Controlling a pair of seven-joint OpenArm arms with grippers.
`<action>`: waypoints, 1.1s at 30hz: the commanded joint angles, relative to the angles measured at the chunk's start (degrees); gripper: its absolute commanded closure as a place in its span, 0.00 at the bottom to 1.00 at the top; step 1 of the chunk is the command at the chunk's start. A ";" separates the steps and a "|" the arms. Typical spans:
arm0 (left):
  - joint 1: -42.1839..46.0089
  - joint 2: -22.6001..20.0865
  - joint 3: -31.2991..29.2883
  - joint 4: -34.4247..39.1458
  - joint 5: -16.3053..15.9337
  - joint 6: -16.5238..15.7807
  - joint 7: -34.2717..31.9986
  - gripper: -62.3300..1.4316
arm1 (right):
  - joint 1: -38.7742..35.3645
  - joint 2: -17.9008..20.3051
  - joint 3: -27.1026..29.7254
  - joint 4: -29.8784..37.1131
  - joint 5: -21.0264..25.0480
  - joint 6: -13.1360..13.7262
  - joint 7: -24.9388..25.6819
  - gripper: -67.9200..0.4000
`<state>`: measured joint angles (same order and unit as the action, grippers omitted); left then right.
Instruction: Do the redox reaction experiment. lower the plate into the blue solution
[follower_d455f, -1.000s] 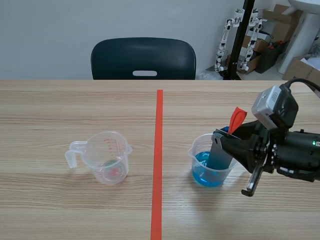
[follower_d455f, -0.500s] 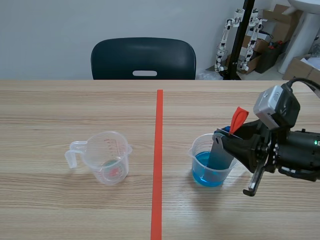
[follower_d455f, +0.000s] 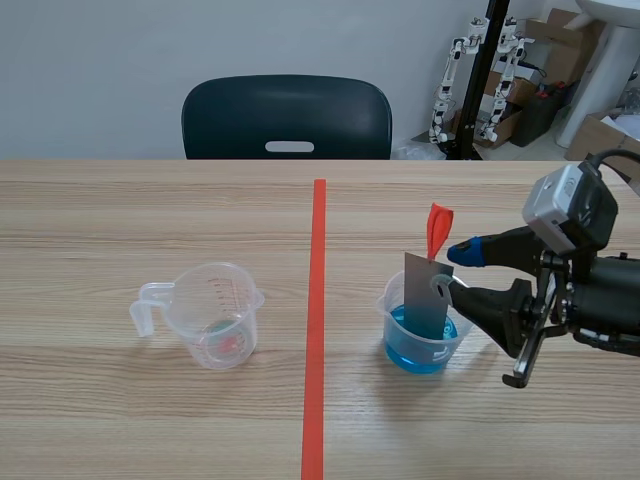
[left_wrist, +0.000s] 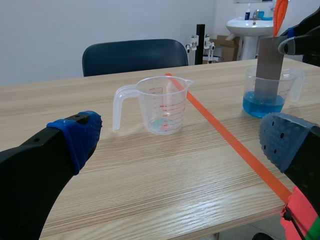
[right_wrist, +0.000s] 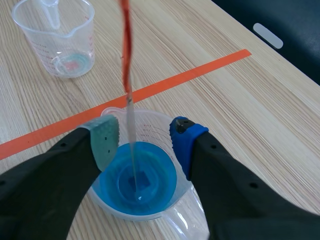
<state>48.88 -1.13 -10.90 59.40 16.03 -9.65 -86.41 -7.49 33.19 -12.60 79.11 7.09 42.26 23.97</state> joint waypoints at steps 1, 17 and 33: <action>0.59 -0.02 -0.07 0.92 -0.33 -0.07 -2.62 0.00 | 0.83 0.94 0.31 0.74 1.07 0.46 0.87 0.81; 0.59 -0.02 -0.07 0.92 -0.33 -0.09 -2.62 0.00 | 0.83 0.92 0.31 0.74 2.32 0.46 0.92 0.99; 0.59 -0.02 -0.07 0.92 -0.33 -0.09 -2.62 0.00 | 0.83 0.92 0.31 0.74 2.32 0.46 0.81 0.99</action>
<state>48.88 -1.13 -10.90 59.40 16.03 -9.65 -86.41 -7.51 33.19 -12.60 79.11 8.56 42.26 23.94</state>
